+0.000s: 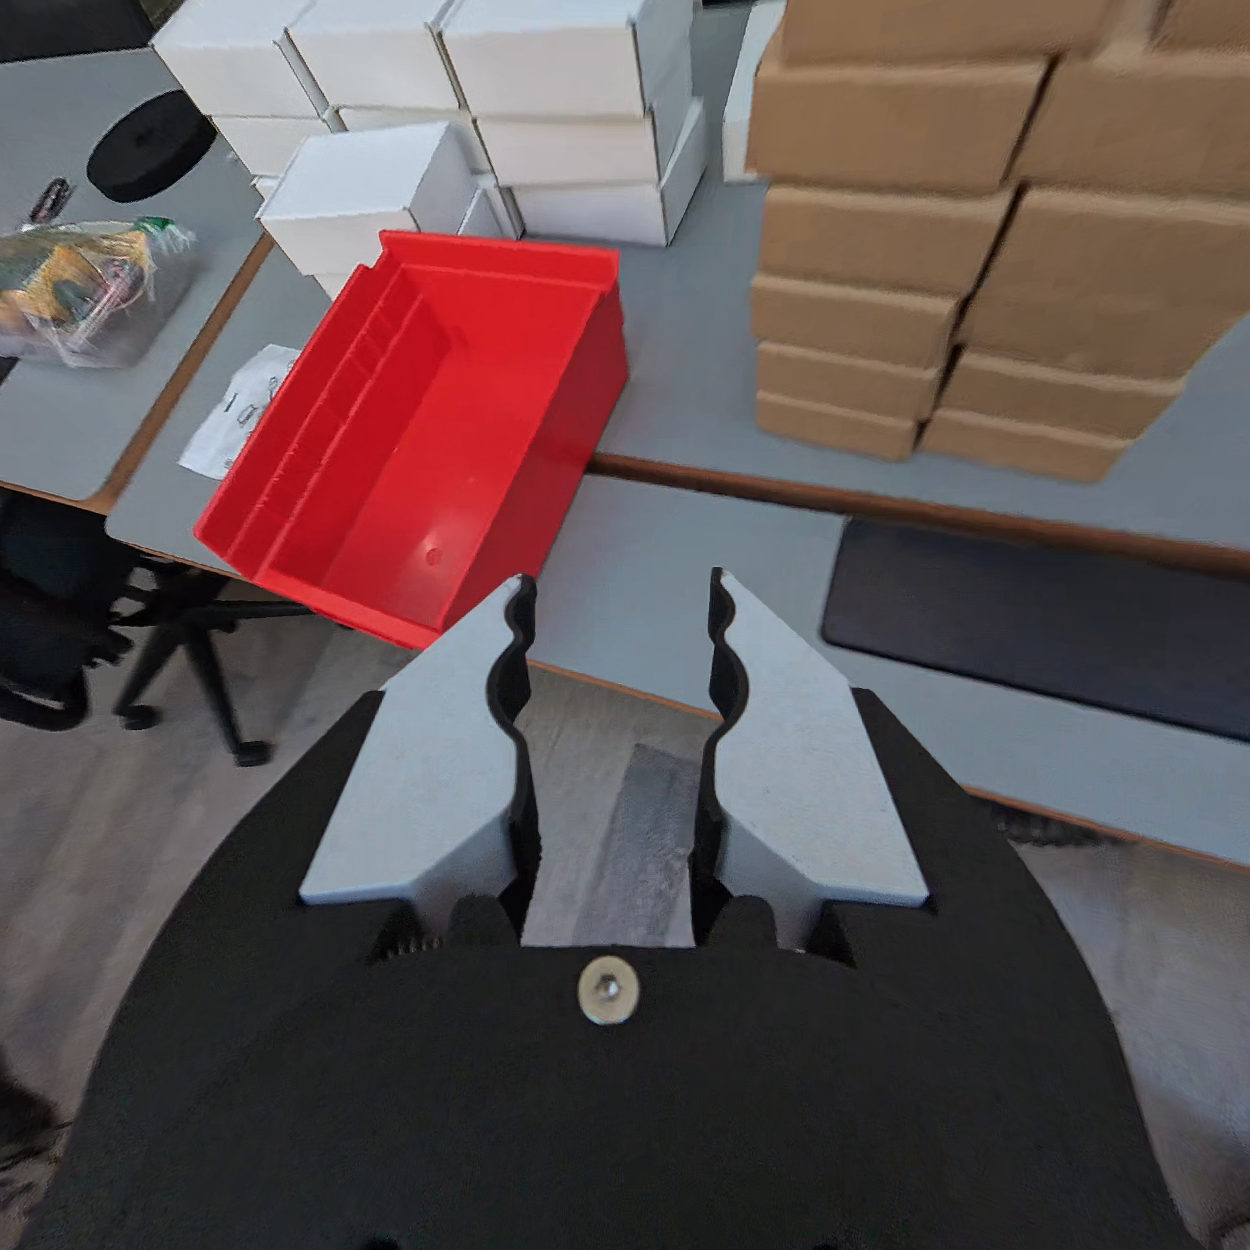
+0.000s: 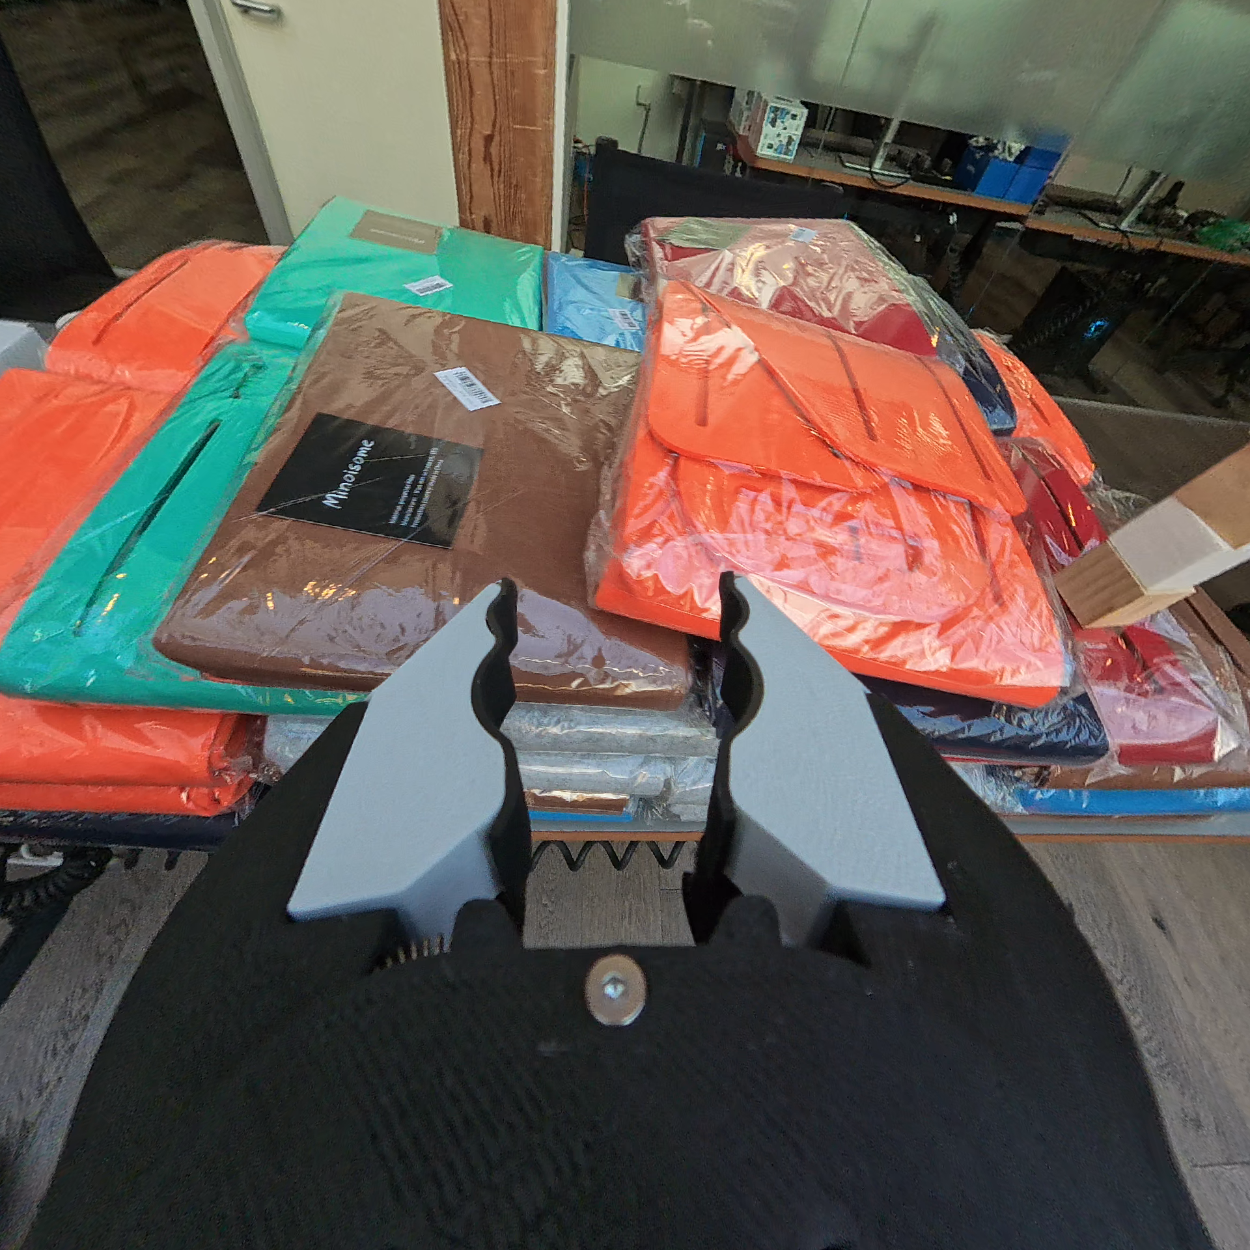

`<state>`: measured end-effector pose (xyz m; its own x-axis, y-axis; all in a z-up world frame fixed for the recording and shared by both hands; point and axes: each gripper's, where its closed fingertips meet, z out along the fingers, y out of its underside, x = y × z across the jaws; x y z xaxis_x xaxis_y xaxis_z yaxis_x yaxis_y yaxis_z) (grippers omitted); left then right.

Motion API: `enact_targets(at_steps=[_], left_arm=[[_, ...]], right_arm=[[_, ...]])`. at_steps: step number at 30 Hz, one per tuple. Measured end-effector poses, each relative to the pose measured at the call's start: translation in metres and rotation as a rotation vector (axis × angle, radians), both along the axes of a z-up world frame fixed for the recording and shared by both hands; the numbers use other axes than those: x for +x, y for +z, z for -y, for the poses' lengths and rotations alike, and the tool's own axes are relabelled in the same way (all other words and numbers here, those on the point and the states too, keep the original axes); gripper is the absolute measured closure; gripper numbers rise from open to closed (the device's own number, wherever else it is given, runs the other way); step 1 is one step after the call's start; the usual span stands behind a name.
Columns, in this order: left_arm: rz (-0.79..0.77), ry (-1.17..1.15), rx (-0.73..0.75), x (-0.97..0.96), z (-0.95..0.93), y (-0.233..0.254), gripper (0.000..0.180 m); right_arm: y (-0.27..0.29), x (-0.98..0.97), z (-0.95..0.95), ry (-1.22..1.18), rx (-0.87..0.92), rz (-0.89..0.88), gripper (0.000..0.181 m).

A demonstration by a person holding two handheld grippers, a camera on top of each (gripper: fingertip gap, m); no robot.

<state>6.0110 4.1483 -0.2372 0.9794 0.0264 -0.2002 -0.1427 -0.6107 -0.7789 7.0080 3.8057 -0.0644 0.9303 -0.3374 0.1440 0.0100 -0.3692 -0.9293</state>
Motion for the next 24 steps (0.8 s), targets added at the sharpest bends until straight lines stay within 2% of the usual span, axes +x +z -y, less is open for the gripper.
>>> enact_targets(at_steps=[4, 7, 9, 10, 11, 13, 16, 20, 21, 24], left_arm=[[-0.148, -0.058, -0.238, -0.086, -0.034, -0.068, 0.120], [-0.189, -0.175, -0.401, -0.130, -0.055, -0.128, 0.123], [-0.253, -0.275, -0.502, -0.147, -0.052, -0.160, 0.142], [-0.245, -0.349, -0.557, -0.146, -0.045, -0.175, 0.170], [-0.218, -0.388, -0.567, -0.144, -0.041, -0.182, 0.177], [-0.134, -0.369, -0.539, -0.141, -0.038, -0.183, 0.179], [-0.087, -0.359, -0.506, -0.132, -0.021, -0.182, 0.178], [-0.084, -0.319, -0.481, -0.117, 0.005, -0.181, 0.178], [-0.061, -0.318, -0.476, -0.110, 0.012, -0.179, 0.178], [-0.038, -0.329, -0.436, -0.094, 0.031, -0.173, 0.178]], right_arm=[[0.014, -0.102, -0.037, 0.119, -0.013, 0.075, 0.121], [0.012, -0.225, -0.066, 0.197, -0.016, 0.056, 0.120], [-0.001, -0.327, -0.096, 0.290, -0.034, -0.027, 0.121], [-0.011, -0.382, -0.117, 0.358, -0.042, -0.076, 0.122], [-0.023, -0.442, -0.141, 0.449, -0.057, -0.155, 0.122], [-0.059, -0.568, -0.183, 0.675, -0.198, -0.298, 0.123], [-0.115, -0.728, -0.244, 0.823, -0.402, -0.395, 0.149], [-0.183, -0.929, -0.311, 0.972, -0.611, -0.637, 0.149], [-0.204, -0.964, -0.327, 0.947, -0.657, -0.666, 0.147], [-0.264, -1.031, -0.363, 0.765, -0.815, -0.797, 0.111]])
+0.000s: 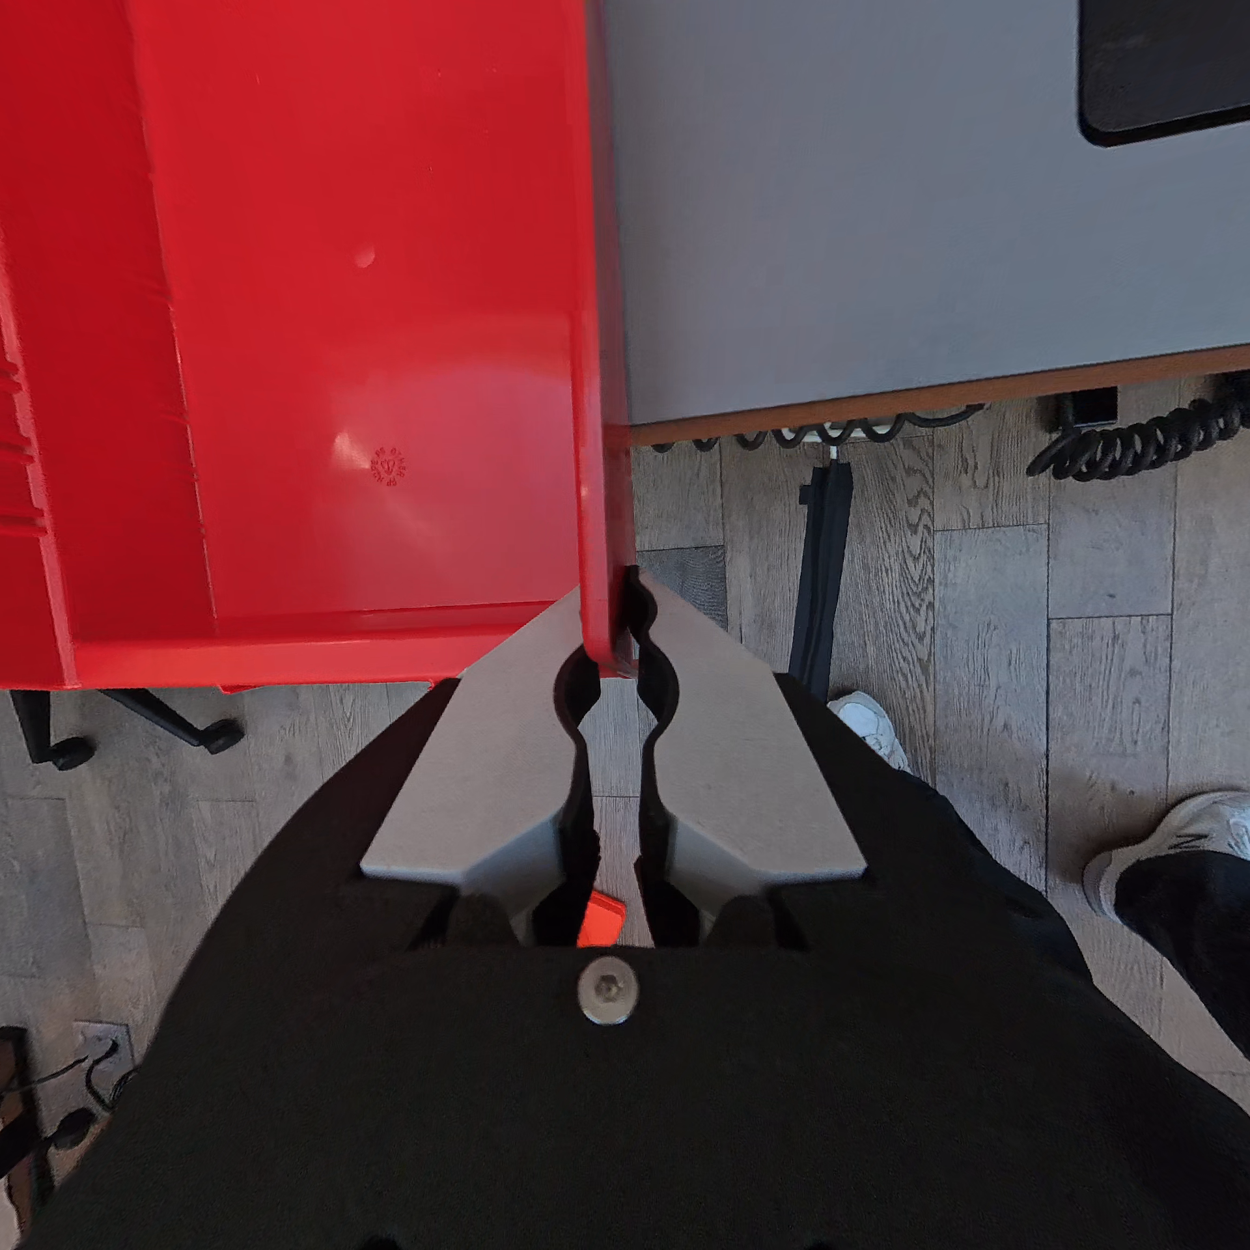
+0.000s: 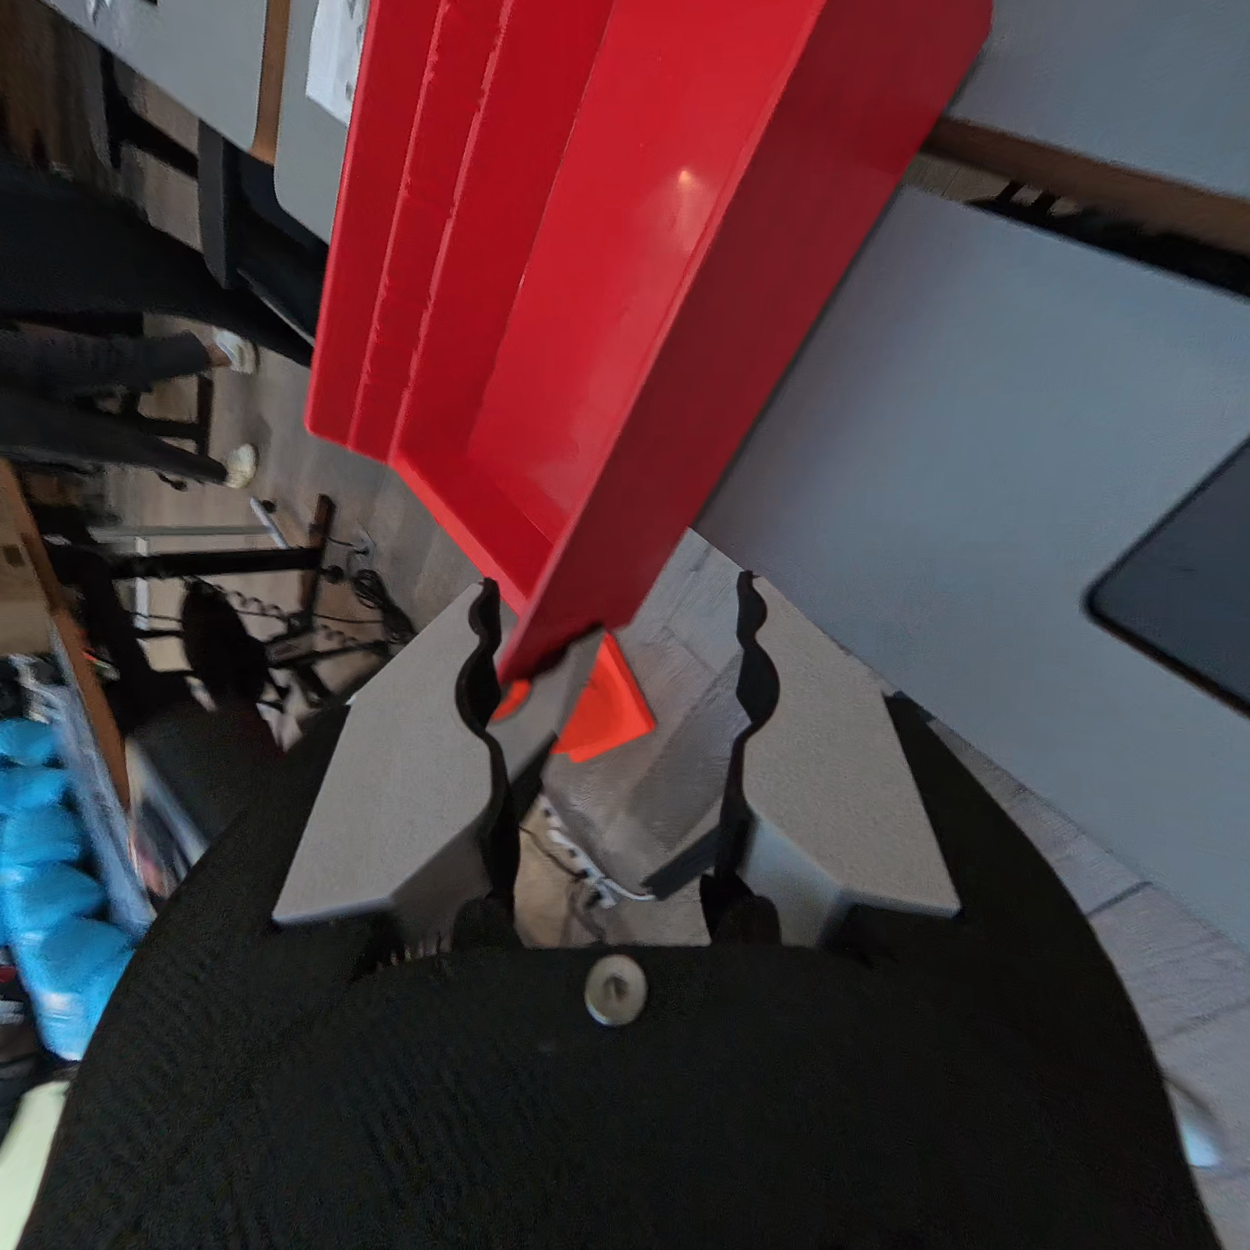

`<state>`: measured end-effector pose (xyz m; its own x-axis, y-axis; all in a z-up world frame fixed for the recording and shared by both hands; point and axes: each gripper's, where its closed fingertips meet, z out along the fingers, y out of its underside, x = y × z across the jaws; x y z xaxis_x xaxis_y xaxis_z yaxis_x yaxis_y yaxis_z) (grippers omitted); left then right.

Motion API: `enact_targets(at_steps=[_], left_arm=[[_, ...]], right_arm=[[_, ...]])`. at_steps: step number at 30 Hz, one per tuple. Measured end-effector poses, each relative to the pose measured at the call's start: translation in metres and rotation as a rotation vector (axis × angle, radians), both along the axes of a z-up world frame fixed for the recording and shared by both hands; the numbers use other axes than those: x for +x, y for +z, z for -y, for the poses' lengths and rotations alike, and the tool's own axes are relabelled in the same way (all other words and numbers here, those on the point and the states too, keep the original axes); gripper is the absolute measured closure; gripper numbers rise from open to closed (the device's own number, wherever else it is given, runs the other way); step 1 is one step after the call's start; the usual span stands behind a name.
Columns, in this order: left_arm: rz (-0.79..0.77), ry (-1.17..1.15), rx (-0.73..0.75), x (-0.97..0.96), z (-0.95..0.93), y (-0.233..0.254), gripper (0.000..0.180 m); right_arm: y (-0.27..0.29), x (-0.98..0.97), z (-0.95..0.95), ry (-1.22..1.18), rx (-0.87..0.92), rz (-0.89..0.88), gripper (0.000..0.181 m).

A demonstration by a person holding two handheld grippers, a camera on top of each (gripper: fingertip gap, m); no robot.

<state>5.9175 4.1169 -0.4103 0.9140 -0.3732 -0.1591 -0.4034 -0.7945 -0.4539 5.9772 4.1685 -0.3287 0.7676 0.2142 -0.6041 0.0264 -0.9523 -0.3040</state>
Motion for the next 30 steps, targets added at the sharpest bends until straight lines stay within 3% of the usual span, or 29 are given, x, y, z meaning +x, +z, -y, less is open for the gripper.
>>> enact_targets(at_steps=[3, 7, 8, 9, 10, 13, 15, 21, 24, 26, 30], left_arm=[[0.036, 0.003, 0.039, 0.010, 0.020, 0.003, 0.178], [0.101, 0.030, 0.094, 0.021, 0.041, 0.011, 0.179], [0.109, 0.018, 0.107, 0.026, 0.044, 0.015, 0.179], [0.114, -0.001, 0.117, 0.034, 0.047, 0.019, 0.179], [0.099, -0.018, 0.103, 0.040, 0.051, 0.019, 0.178], [0.172, -0.084, 0.056, 0.062, 0.073, 0.019, 0.168], [0.288, -0.132, 0.057, 0.081, 0.097, 0.035, 0.143], [0.607, -0.188, 0.340, 0.058, 0.159, 0.139, 0.143], [0.579, -0.191, 0.467, 0.031, 0.170, 0.163, 0.147], [0.579, -0.227, 0.529, 0.028, 0.169, 0.180, 0.140], [0.548, -0.314, 0.537, 0.065, 0.151, 0.205, 0.133]], right_arm=[[-0.025, -0.022, -0.028, -0.194, -0.144, -0.015, 0.095], [-0.073, -0.016, -0.010, -0.021, -0.227, 0.309, 0.092], [-0.083, -0.020, 0.004, 0.053, -0.266, 0.356, 0.097], [-0.091, -0.024, 0.022, 0.141, -0.330, 0.377, 0.123], [-0.099, -0.016, 0.032, 0.190, -0.359, 0.449, 0.134], [-0.103, -0.003, 0.044, 0.048, -0.456, 0.332, 0.163], [-0.104, 0.021, 0.058, 0.102, -0.457, 0.367, 0.177], [-0.089, 0.114, 0.131, 0.300, -0.382, 0.407, 0.180], [-0.079, 0.176, 0.194, 0.312, -0.392, 0.398, 0.181], [-0.074, 0.222, 0.238, 0.280, -0.393, 0.405, 0.180], [-0.074, 0.322, 0.339, 0.112, -0.423, 0.426, 0.180]])
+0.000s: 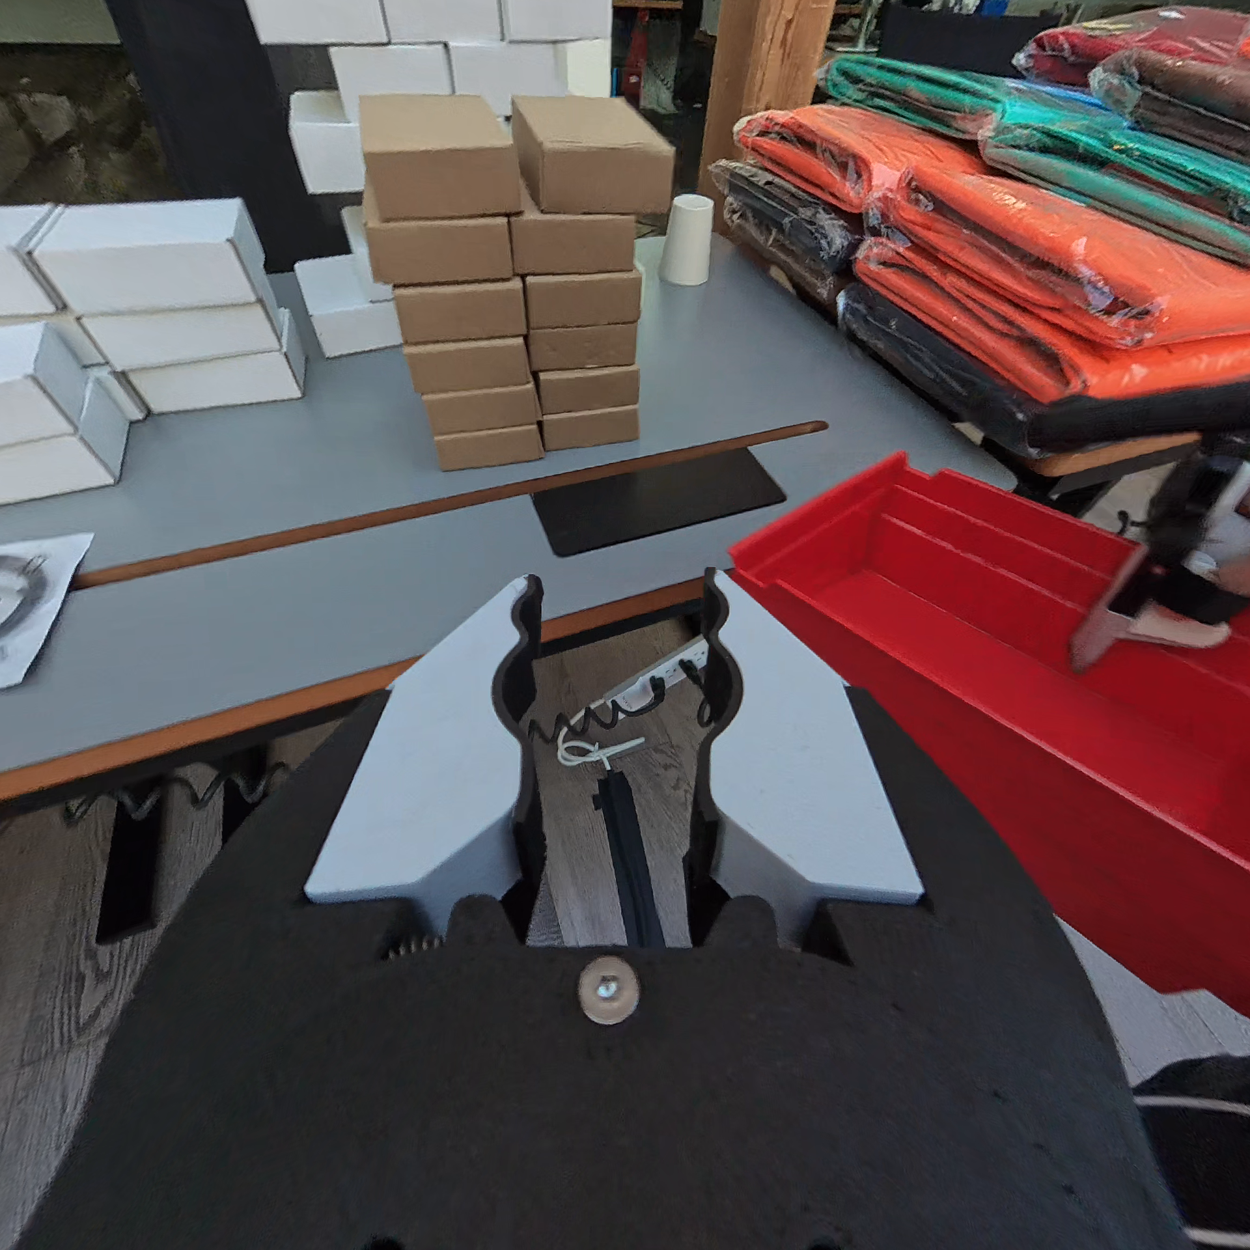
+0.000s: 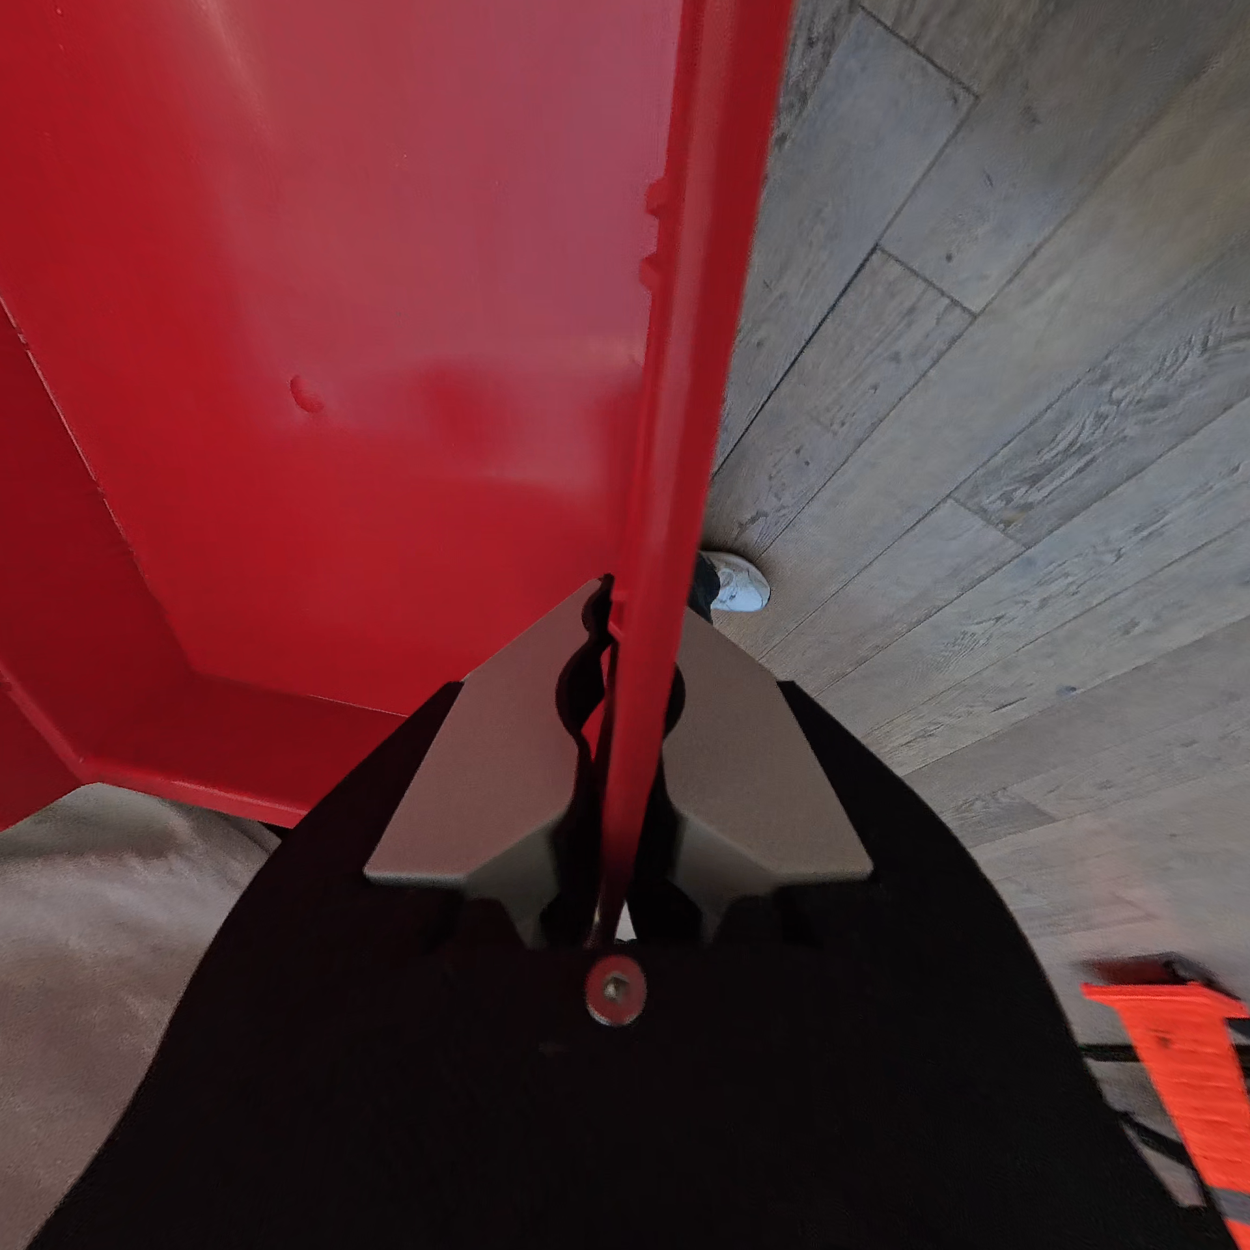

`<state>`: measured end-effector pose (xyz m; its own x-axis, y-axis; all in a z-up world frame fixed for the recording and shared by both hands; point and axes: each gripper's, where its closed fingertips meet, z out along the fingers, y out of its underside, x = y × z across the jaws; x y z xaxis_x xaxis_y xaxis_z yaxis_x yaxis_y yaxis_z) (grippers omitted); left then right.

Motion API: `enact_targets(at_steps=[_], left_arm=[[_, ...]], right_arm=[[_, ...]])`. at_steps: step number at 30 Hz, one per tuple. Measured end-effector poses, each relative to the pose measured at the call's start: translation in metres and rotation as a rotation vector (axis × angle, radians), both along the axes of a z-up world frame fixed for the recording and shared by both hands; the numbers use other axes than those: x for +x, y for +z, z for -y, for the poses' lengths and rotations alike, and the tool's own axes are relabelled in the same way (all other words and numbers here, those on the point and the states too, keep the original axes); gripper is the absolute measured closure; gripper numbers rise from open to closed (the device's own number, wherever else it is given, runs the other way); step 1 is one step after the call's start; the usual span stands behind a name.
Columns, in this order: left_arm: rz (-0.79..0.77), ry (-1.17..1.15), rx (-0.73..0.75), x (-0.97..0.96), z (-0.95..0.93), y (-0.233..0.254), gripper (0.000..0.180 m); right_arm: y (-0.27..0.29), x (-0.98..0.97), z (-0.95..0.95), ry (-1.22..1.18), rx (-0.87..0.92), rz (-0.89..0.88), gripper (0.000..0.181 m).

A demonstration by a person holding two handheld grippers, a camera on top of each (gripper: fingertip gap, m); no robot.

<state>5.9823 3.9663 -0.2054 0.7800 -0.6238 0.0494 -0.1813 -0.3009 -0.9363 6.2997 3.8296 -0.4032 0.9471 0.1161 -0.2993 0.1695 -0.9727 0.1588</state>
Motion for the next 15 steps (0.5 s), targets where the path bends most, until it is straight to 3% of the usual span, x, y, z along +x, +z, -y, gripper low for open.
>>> enact_targets(at_steps=[12, 15], left_arm=[[0.124, -0.404, 0.098, 0.365, 0.070, 0.091, 0.139], [0.149, -0.592, 0.035, 0.476, 0.119, 0.106, 0.140]], right_arm=[[0.014, 0.309, 0.383, -0.954, 0.059, 0.021, 0.180], [0.025, 0.375, 0.470, -1.170, 0.034, 0.037, 0.180]])
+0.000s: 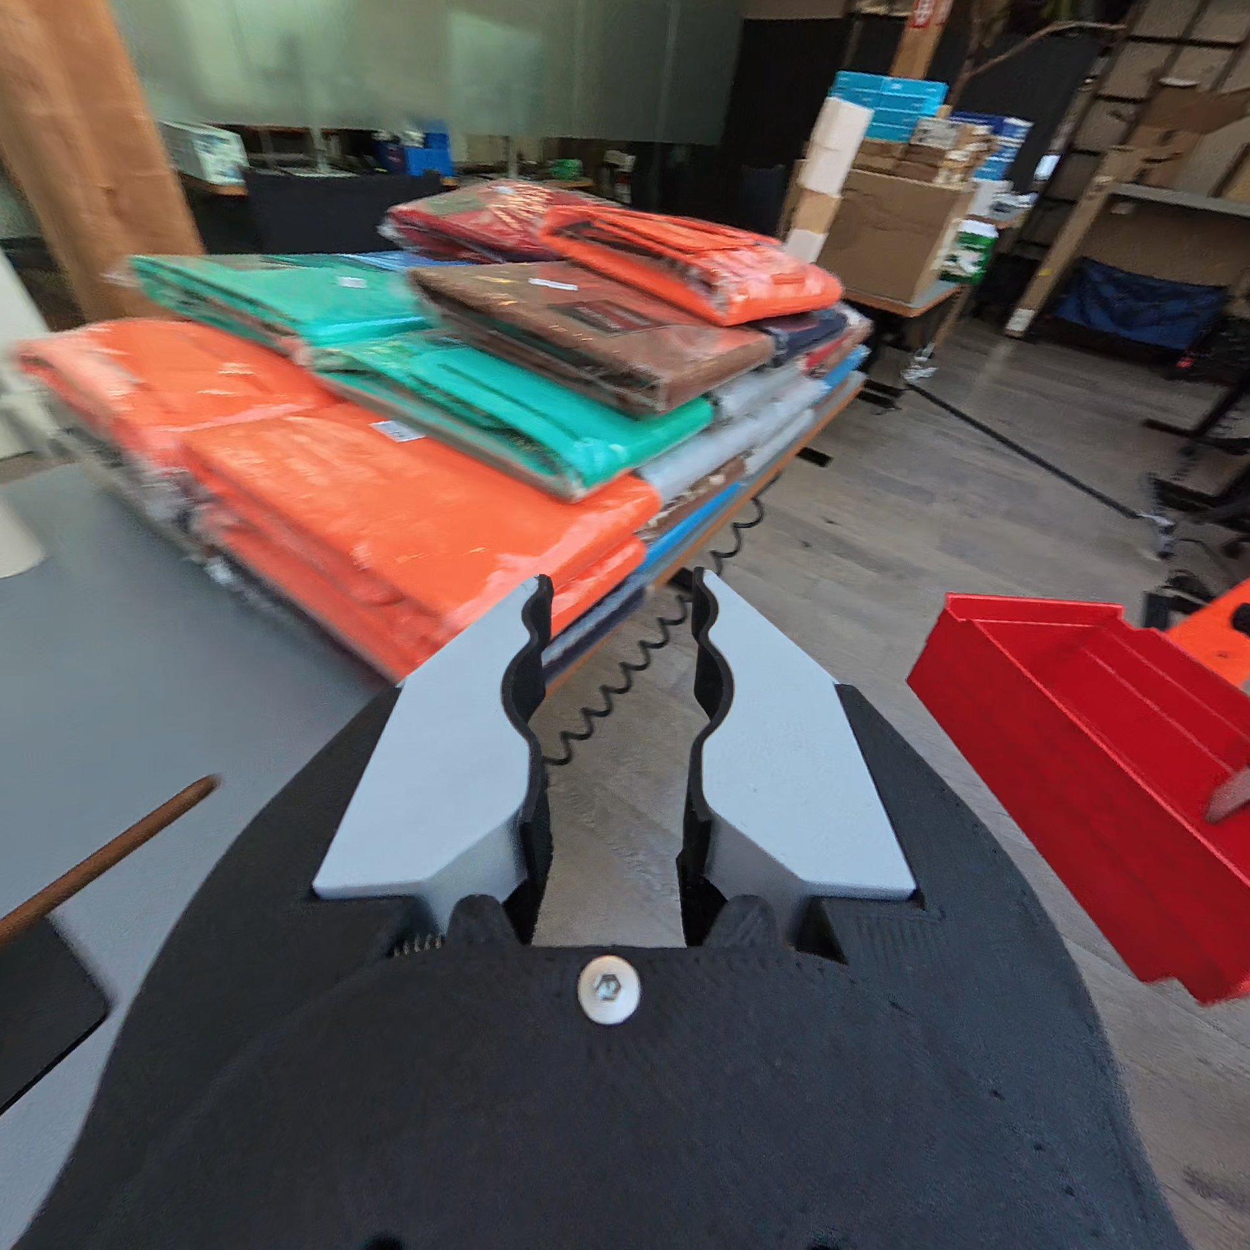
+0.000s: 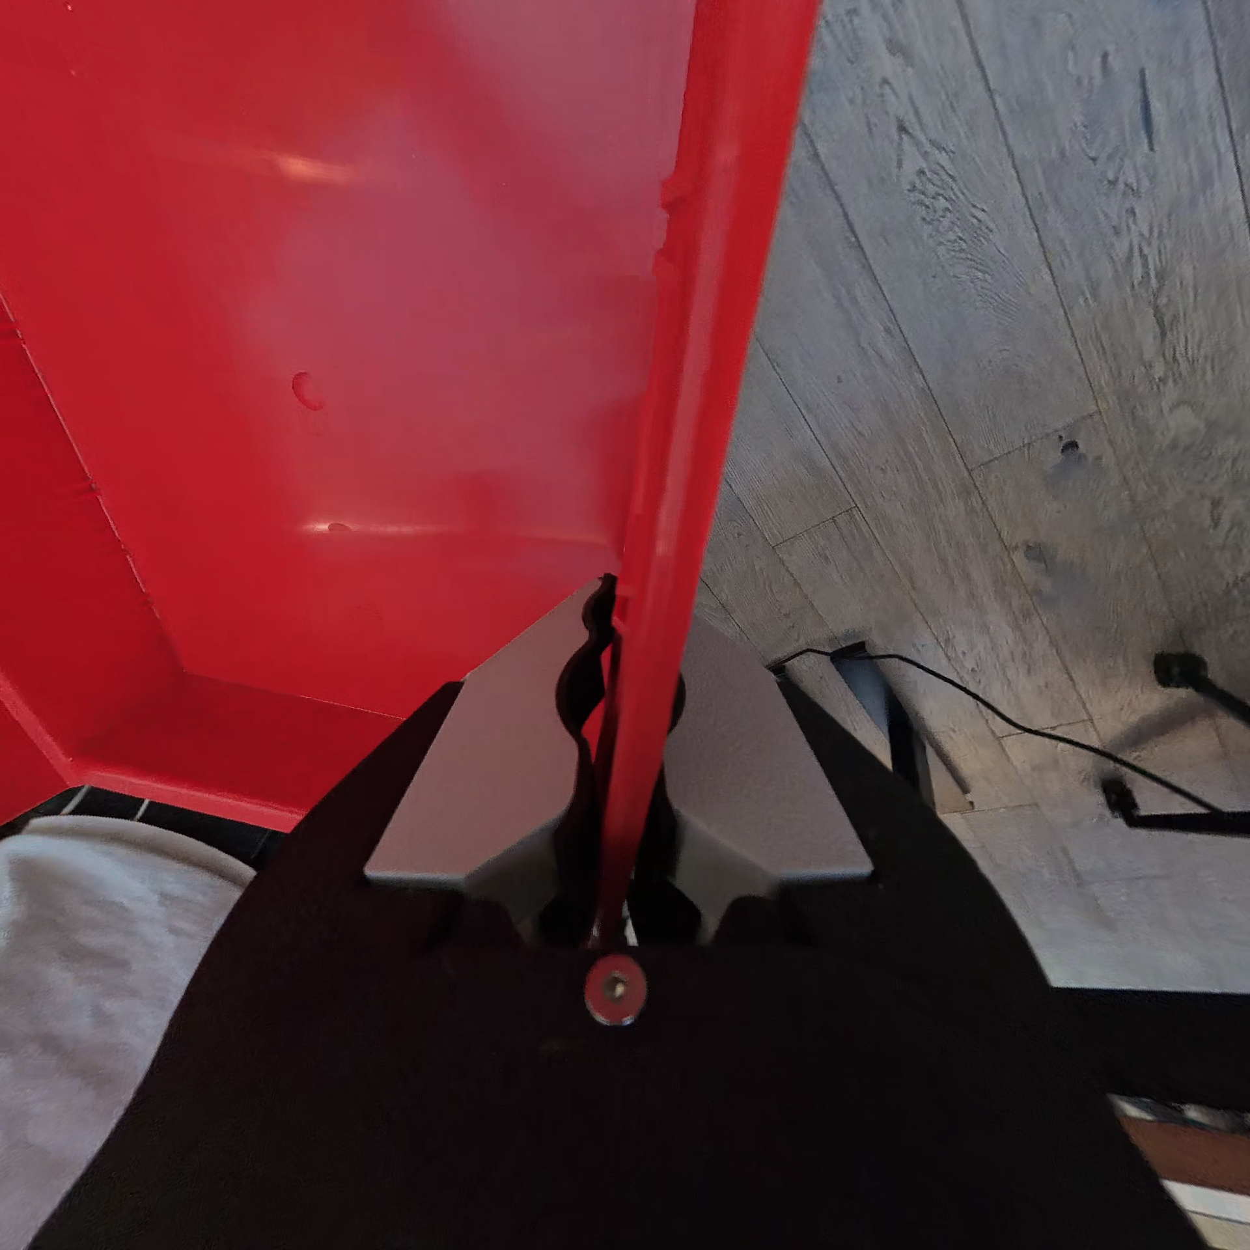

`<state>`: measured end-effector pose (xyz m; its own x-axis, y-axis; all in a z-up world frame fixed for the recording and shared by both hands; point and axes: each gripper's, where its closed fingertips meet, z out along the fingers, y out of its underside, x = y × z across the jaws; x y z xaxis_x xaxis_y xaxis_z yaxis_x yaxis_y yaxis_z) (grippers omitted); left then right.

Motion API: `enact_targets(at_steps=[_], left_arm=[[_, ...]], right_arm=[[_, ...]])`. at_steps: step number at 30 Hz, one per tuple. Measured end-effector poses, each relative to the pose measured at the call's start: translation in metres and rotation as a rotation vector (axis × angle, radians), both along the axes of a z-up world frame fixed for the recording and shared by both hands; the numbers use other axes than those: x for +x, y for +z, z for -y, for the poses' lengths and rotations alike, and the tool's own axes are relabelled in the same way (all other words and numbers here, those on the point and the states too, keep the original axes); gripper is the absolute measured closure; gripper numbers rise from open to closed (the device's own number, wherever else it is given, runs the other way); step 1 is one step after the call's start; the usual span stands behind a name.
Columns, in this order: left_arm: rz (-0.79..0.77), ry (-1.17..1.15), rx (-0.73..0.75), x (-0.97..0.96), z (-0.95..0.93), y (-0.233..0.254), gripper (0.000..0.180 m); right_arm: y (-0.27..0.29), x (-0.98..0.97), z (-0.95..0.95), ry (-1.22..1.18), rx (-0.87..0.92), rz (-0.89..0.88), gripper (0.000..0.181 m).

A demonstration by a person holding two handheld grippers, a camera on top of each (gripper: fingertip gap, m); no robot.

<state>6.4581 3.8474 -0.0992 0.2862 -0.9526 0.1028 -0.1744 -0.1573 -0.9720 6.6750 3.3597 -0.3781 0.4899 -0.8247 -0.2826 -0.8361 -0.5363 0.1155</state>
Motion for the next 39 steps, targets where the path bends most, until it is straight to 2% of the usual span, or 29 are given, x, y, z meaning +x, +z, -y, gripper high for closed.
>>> enact_targets(at_steps=[5, 10, 15, 20, 23, 26, 32, 39], left_arm=[[0.017, -0.212, -0.106, 0.137, 0.066, 0.011, 0.144], [-0.029, -0.359, -0.114, 0.255, 0.087, 0.008, 0.146], [-0.073, -0.525, 0.011, 0.395, 0.060, 0.039, 0.149], [-0.164, -0.672, 0.157, 0.553, 0.015, 0.067, 0.166], [-0.260, -0.719, 0.221, 0.644, -0.011, 0.068, 0.180], [-0.343, -0.725, 0.246, 0.725, -0.033, 0.061, 0.180], [-0.395, -0.660, 0.189, 0.841, -0.051, 0.044, 0.180], [-0.480, -0.686, 0.262, 0.914, -0.048, 0.022, 0.180]], right_arm=[[0.017, 0.102, 0.095, -0.297, -0.032, -0.005, 0.180], [0.042, 0.210, 0.120, -0.482, -0.015, -0.013, 0.180], [0.080, 0.352, 0.104, -0.563, -0.013, 0.051, 0.180], [0.128, 0.480, 0.071, -0.637, -0.003, 0.123, 0.180], [0.152, 0.547, 0.048, -0.646, -0.025, 0.180, 0.180], [0.169, 0.609, 0.020, -0.608, -0.048, 0.198, 0.180], [0.190, 0.728, -0.041, -0.460, -0.175, 0.246, 0.181], [0.200, 0.791, -0.086, -0.304, -0.404, 0.172, 0.180]])
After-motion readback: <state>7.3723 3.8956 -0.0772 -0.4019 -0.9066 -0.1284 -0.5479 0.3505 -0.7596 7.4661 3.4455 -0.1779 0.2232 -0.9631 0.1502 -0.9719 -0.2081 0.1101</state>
